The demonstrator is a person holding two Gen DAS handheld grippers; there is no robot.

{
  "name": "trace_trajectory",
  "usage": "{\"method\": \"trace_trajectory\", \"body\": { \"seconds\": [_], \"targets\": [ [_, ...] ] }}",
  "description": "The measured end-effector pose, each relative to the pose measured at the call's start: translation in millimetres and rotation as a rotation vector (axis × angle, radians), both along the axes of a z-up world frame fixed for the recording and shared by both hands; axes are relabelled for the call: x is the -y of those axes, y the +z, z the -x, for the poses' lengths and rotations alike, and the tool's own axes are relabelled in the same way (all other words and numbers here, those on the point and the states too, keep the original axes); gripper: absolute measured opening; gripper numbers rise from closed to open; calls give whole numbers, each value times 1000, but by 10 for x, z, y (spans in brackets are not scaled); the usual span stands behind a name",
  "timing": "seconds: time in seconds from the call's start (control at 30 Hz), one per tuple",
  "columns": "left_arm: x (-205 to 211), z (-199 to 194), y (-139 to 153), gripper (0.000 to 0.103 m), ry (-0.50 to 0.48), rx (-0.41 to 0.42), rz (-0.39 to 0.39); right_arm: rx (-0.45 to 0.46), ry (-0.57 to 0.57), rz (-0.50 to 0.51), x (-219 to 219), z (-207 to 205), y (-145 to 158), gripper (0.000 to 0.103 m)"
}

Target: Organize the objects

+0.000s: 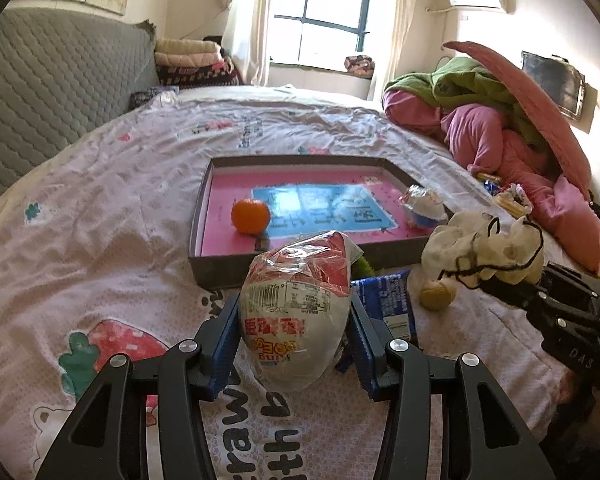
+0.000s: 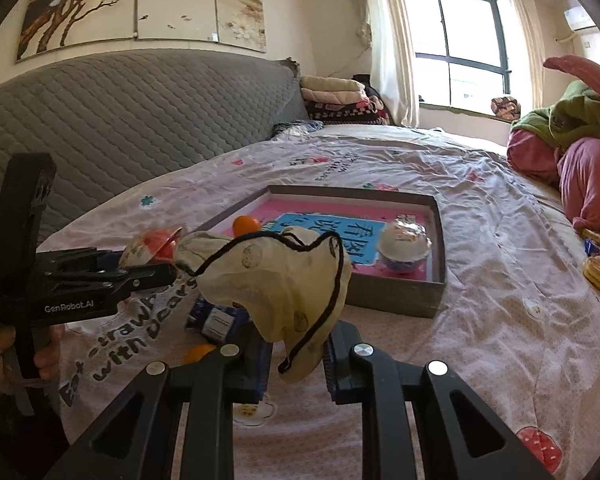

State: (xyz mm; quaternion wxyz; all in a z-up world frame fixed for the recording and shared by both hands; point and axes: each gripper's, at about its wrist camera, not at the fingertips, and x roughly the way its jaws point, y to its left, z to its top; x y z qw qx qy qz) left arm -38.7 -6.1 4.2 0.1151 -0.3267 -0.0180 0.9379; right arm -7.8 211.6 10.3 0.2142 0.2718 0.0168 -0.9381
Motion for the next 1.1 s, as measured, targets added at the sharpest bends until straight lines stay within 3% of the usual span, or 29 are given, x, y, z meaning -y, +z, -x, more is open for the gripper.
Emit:
{"method": "trace_trajectory", "body": {
  "seconds": [0.17, 1.1],
  "targets": [
    [-20, -52, 71, 51, 6, -40, 14, -23, 11, -1, 47, -34, 41, 22],
    [-81, 82, 280, 51, 49, -82, 42, -65, 28, 43, 141, 162, 194, 22]
  ]
}}
